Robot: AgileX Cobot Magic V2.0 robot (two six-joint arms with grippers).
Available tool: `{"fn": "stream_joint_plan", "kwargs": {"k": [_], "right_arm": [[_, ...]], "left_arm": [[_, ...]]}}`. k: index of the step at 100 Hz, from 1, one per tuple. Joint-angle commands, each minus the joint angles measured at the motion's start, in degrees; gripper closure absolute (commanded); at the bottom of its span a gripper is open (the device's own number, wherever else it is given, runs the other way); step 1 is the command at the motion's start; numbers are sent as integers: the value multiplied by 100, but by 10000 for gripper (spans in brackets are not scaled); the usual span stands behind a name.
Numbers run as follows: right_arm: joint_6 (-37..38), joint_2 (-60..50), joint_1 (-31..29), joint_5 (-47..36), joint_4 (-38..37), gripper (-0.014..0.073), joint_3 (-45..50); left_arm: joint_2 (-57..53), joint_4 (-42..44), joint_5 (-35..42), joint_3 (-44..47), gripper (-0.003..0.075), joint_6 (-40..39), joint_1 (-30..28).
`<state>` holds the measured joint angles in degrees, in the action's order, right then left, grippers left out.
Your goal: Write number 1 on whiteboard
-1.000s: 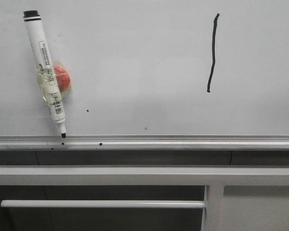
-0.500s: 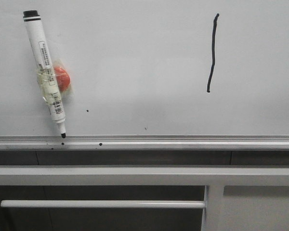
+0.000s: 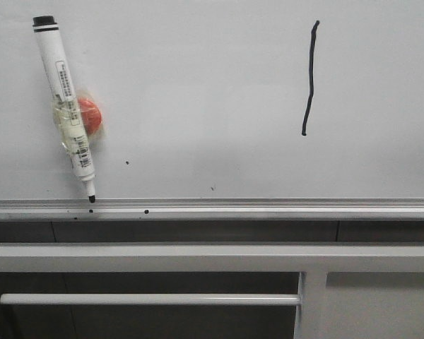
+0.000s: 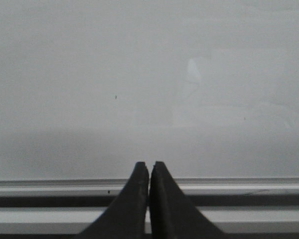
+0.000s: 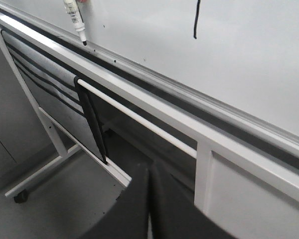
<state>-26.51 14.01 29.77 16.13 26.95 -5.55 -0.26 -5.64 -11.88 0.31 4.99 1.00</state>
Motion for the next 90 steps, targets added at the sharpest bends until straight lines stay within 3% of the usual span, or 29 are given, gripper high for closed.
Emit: {"fn": "stream_joint_plan", "kwargs": {"k": [1,17,90], "right_arm": [[-12,43,-34,-340,80,646,-156],[-12,43,-34,-340,80,646,-156],[-12,43,-34,-340,80,646,-156]], "left_arm": [[-130,166,175,33,741,-122,113],[-130,235,-239,33,741,-190,165],[-130,474,-286,33,741,-358,165]]}}
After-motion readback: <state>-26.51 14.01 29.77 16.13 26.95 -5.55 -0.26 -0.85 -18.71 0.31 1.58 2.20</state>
